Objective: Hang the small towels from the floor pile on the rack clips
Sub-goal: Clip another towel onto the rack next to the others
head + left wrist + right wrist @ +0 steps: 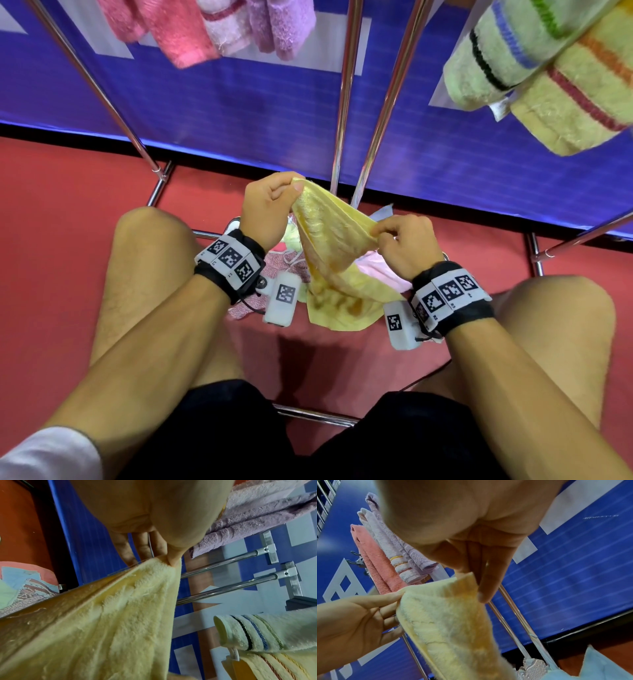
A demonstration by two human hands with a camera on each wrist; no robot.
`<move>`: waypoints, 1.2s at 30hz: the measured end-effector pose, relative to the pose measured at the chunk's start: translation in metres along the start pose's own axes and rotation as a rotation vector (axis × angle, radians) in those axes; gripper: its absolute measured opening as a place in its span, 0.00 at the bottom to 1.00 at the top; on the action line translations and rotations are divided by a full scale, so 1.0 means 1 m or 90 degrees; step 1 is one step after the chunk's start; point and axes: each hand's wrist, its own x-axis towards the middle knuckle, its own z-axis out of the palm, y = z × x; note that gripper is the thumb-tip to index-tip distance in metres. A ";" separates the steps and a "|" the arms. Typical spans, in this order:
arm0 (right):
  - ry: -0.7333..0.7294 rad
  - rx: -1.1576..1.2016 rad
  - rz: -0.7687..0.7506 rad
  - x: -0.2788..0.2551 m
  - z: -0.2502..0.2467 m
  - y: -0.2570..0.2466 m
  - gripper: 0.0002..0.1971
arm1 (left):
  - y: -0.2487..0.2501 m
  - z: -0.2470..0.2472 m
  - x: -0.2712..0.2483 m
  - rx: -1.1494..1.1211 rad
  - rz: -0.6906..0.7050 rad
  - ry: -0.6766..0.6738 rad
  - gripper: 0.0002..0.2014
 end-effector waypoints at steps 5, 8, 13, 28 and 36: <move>0.015 0.020 0.031 0.002 -0.003 0.002 0.12 | -0.003 -0.005 0.004 0.010 0.011 0.013 0.07; 0.137 0.102 0.015 0.004 -0.008 0.002 0.11 | -0.005 -0.005 0.006 0.014 0.012 0.020 0.07; 0.240 0.299 0.011 0.006 -0.015 0.003 0.13 | -0.007 -0.001 0.006 0.036 0.030 0.019 0.07; 0.045 0.004 -0.005 0.009 -0.013 0.015 0.06 | -0.015 0.007 0.003 0.093 -0.005 0.025 0.08; 0.141 0.053 0.029 0.011 -0.016 0.012 0.06 | -0.018 0.014 0.003 0.103 -0.002 0.009 0.07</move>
